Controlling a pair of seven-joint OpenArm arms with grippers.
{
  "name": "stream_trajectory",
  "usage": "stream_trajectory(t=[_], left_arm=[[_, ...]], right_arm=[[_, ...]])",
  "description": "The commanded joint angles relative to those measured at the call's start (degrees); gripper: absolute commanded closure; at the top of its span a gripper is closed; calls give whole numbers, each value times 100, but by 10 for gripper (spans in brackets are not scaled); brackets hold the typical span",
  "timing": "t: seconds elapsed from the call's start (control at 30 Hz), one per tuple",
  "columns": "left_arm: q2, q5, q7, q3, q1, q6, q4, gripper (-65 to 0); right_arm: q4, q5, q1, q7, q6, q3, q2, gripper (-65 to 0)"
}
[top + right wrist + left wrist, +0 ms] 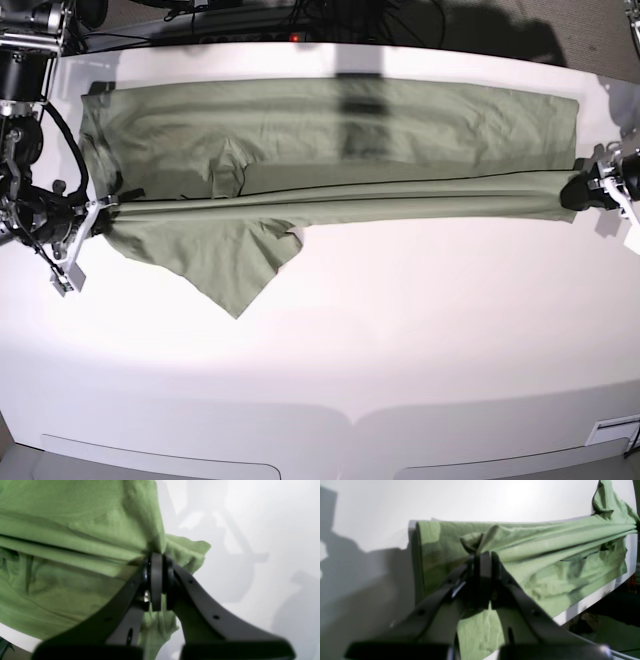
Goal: Fold the T-shirt properly
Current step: 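Lift the hem and pull both grippers toward the collar, then release the hem and raise both grippers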
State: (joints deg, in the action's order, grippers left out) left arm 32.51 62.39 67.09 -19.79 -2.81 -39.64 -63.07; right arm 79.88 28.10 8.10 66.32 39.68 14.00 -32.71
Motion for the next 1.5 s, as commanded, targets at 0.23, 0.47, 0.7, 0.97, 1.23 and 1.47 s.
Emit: stream_trajectory(t=[0.23, 0.47, 0.7, 0.97, 1.23, 1.47], left_arm=[[164, -691, -66, -52, -85, -36, -94, 0], [164, -693, -70, -52, -85, -36, -94, -136], [166, -1696, -116, -52, -85, -36, -94, -222], [164, -1834, -369, -52, -116, -36, -96, -222], [162, -1451, -459, -52, -116, -36, -96, -222], [164, -920, -761, -52, -116, -36, -221, -222]], right_arm=[[101, -85, 125, 234, -70, 68, -157, -393], [101, -105, 127, 238, -68, 68, -160, -392], [101, -105, 173, 225, -70, 68, -160, -392], [101, 13, 616, 203, -72, 68, -157, -392], [50, 1335, 1080, -446, -44, 61, 52, -392], [-153, 1429, 1078, -393, 32, 61, 813, -392]])
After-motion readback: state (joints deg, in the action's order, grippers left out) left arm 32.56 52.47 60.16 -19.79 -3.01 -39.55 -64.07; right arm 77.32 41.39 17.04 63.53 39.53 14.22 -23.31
